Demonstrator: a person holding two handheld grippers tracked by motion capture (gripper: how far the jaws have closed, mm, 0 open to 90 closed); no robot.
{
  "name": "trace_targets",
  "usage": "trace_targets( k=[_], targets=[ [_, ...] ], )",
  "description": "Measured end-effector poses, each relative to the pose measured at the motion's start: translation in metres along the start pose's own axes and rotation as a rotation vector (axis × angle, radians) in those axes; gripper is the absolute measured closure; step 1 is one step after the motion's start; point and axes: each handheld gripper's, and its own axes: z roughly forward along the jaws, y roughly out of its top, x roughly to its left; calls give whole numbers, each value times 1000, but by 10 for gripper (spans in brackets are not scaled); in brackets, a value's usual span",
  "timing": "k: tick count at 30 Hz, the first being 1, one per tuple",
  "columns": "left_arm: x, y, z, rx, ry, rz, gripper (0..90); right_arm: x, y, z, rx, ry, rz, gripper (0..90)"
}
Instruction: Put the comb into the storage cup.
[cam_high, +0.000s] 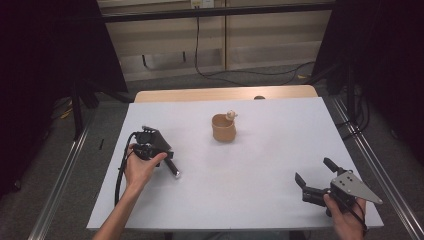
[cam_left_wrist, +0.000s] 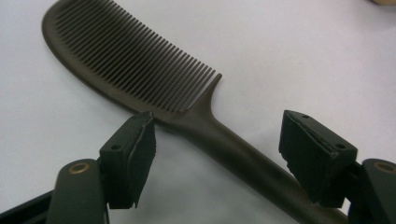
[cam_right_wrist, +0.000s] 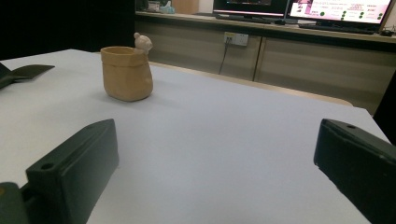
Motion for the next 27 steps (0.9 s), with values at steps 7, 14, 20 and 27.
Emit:
trace_targets(
  k=[7, 14, 20, 27],
  targets=[
    [-1, 1, 4, 8, -3, -9, 294, 0, 0, 0, 3, 3, -1, 0],
    [2, 1, 2, 23, -7, -35, 347, 0, 0, 0, 4, 6, -2, 0],
    [2, 1, 5, 24, 20, -61, 344, 0, 0, 0, 2, 4, -2, 0],
    [-1, 1, 5, 48, 31, -49, 384, 0, 0, 0, 0, 5, -2, 0]
  ],
)
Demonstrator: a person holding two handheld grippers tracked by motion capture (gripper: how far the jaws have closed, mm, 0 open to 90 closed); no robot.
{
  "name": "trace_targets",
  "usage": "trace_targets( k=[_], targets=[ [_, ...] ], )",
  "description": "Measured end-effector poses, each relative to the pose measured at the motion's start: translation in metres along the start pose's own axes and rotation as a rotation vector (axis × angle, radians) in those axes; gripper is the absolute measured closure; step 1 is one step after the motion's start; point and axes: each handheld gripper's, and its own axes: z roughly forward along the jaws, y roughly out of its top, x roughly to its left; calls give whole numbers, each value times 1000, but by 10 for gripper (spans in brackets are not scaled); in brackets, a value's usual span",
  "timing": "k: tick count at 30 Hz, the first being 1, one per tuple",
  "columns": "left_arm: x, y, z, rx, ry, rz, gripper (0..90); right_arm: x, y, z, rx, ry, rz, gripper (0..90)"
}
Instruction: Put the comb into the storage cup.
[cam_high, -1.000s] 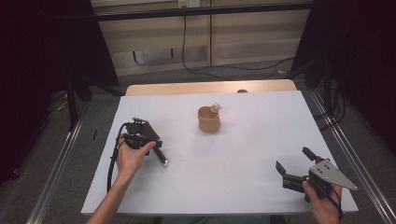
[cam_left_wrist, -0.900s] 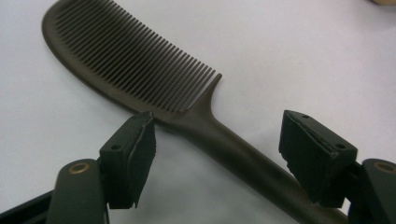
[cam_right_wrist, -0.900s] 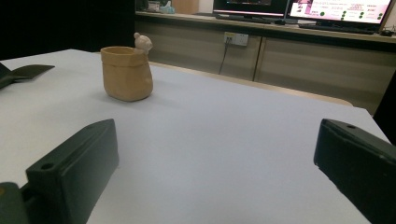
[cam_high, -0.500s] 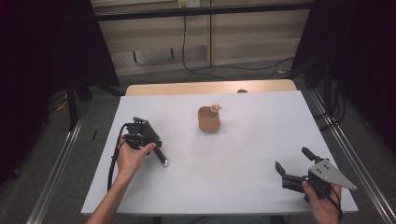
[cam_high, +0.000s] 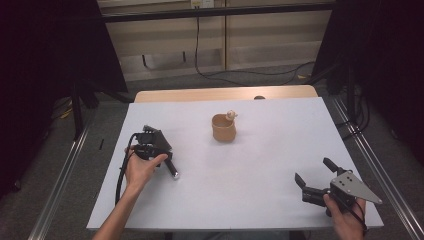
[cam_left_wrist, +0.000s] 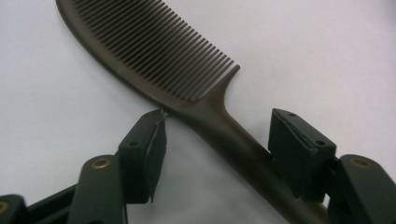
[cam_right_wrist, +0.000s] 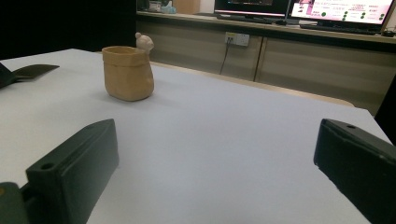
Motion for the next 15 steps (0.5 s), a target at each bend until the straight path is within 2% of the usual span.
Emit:
trace_targets(
  k=[8, 15],
  targets=[
    [-2, 0, 0, 3, 23, 10, 446, 0, 0, 0, 1, 1, 0, 0],
    [-2, 0, 0, 8, 30, 10, 458, 0, 0, 1, 6, 1, -7, 0]
  ],
)
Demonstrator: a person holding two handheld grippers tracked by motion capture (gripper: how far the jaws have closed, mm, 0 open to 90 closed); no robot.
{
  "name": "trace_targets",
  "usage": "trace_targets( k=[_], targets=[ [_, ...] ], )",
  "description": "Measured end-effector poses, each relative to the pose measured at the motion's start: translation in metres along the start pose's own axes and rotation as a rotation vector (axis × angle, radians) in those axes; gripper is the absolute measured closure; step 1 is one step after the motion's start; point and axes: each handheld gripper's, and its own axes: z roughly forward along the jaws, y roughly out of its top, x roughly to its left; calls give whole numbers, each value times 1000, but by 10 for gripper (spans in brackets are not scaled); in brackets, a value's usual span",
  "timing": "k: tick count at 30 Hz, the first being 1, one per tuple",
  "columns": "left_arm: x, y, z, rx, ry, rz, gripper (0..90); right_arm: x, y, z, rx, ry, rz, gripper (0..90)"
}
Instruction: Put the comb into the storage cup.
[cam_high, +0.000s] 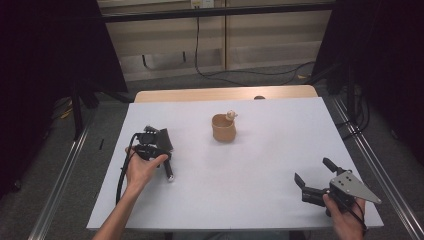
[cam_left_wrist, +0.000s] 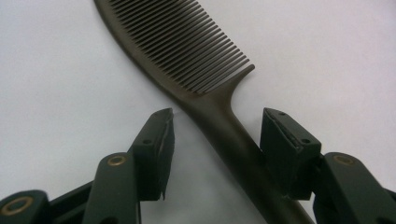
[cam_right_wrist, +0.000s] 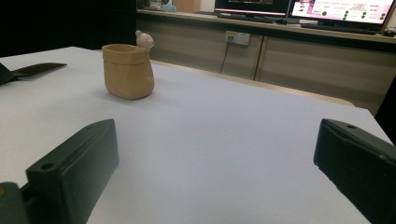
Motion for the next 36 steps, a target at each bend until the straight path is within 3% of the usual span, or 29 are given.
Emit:
trace_targets(
  k=[7, 23, 33, 36],
  targets=[
    [8, 1, -2, 10, -44, -9, 529, -1, 0, 0, -1, 2, 0, 0],
    [8, 0, -2, 17, -45, 23, 615, -1, 0, 0, -2, 0, 4, 0],
    [4, 3, -1, 43, 6, 67, 691, -1, 0, 0, -1, 1, 1, 0],
    [5, 3, -1, 39, 1, 71, 701, -1, 0, 0, 0, 2, 0, 0]
  ],
)
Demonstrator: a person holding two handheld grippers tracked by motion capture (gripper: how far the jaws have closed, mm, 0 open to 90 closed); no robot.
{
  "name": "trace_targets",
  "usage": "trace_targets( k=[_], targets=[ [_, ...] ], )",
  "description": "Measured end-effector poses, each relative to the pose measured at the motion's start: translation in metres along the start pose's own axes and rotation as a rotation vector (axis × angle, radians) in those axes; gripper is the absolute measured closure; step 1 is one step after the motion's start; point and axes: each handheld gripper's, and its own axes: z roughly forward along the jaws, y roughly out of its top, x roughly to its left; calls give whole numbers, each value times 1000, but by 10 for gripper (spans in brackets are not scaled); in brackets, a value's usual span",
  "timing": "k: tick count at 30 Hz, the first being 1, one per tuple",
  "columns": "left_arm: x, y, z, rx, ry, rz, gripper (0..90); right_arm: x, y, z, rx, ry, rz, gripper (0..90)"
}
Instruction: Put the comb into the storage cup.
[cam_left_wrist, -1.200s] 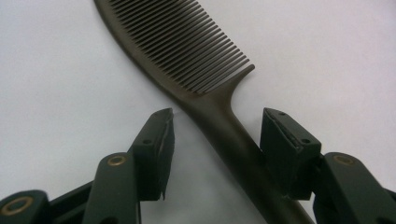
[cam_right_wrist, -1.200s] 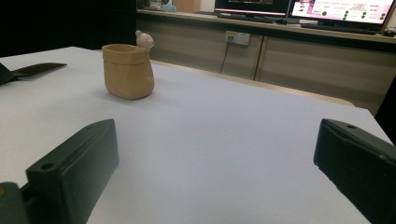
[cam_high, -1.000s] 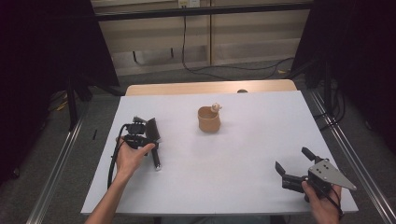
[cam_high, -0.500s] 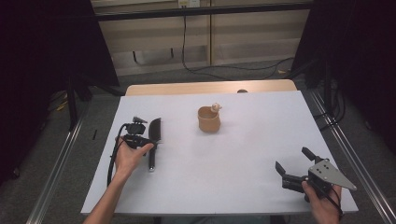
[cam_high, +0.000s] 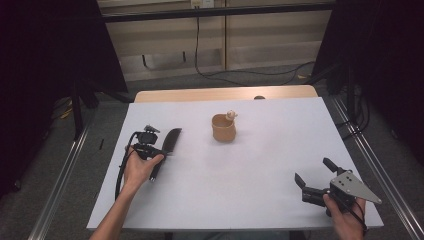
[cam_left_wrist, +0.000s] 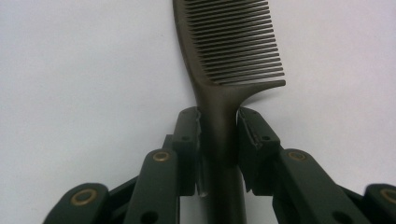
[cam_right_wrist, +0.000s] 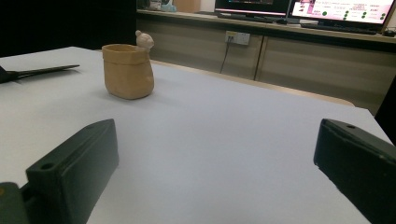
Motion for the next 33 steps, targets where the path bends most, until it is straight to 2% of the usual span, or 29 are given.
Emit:
trace_targets(
  k=[8, 11, 14, 15, 18, 21, 24, 27, 28, 30, 33],
  targets=[
    [0, 2, 1, 20, -2, 14, 702, 0, 0, 0, 0, -1, 3, 0],
    [-3, 3, 2, 29, 23, 43, 709, 0, 0, 0, -2, -2, 4, 0],
    [-1, 4, 1, 37, 13, 53, 714, 0, 0, 0, -3, 0, 2, 0],
    [0, 4, 2, 37, -1, 42, 716, 0, 0, 0, -3, 2, 3, 0],
    [0, 5, 2, 42, 1, 51, 722, 0, 0, 0, -4, 1, 4, 0],
    [-1, 4, 1, 34, 7, 49, 725, 0, 0, 0, -3, 1, 4, 0],
    [0, 3, 0, 24, 4, 69, 727, 0, 0, 0, -1, 1, 4, 0],
    [1, 3, 0, 23, -9, 58, 728, 0, 0, 0, -1, -1, 3, 0],
    [5, 2, -1, 20, -31, 46, 728, 0, 0, 0, 0, -1, 5, 0],
    [7, 2, -1, 14, -46, 25, 729, 0, 0, 0, -2, -1, 6, 0],
    [8, 2, -3, 5, -50, 16, 729, -1, 0, 0, -3, -1, 7, 0]
  ],
)
